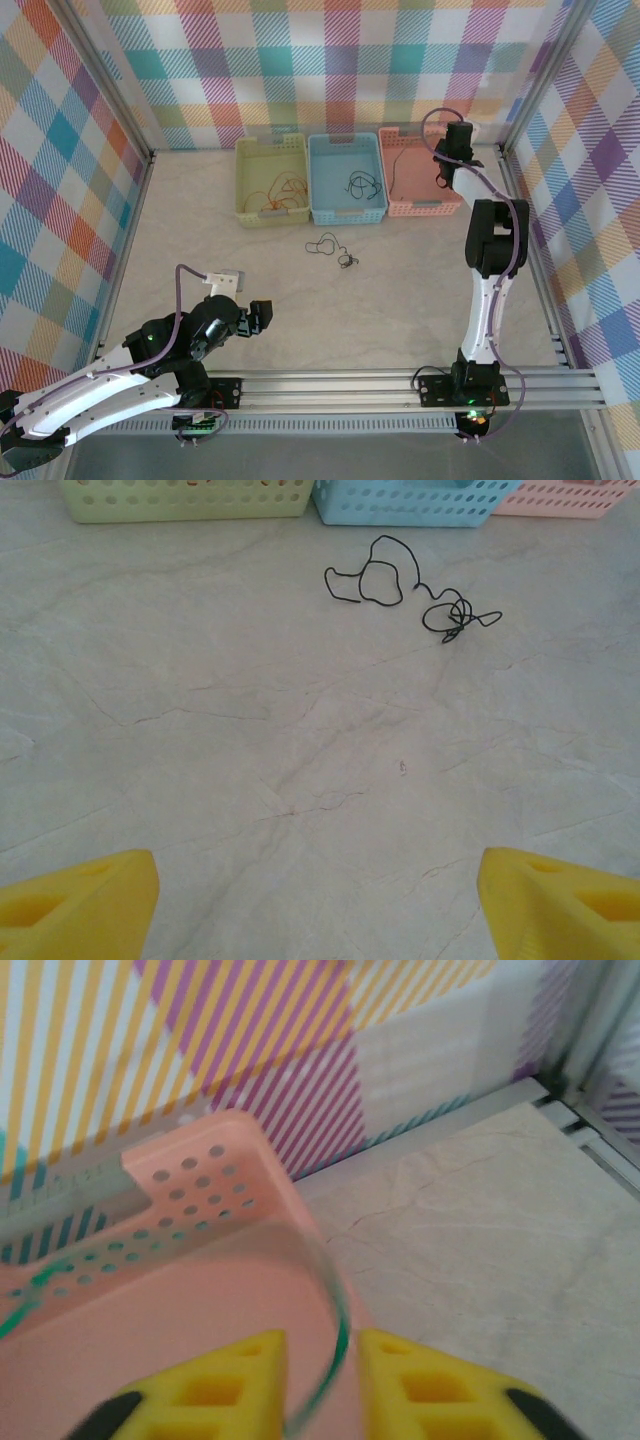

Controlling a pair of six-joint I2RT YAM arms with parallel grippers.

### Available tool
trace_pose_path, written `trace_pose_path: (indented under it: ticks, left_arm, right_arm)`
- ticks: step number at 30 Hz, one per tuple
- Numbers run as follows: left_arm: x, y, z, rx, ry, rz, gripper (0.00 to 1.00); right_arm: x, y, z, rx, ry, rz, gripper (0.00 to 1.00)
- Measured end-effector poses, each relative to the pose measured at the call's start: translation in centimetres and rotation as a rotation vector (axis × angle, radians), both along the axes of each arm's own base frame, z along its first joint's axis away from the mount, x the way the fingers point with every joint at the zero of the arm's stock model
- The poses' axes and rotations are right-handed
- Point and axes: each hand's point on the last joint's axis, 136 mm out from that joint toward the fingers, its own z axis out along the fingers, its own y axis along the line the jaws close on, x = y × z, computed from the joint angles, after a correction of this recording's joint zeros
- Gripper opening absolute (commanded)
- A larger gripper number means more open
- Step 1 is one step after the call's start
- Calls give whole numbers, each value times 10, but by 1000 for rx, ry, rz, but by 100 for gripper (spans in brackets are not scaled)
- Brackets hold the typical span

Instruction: Untangle the cables

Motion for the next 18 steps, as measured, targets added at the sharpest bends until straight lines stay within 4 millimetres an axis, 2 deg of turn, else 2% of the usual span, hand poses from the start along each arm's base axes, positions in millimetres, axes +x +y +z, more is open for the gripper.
trace_pose_path:
  ticks: [3,9,14,18]
  left_arm:
    - [0,-1,0,-5,2,-4,83]
    - [-2,-3,-1,-11,11,-16,83]
    - [-4,-6,-1,-21,23,-27,83]
    - [-6,-8,-2,-31,33,-38,84]
  right_arm:
    - [3,6,0,21,9,30,42]
    - [3,15,6,48,5,73,43]
    - [-18,21,3,68,35,102,43]
    - [-41,27,19,97,22,125,40]
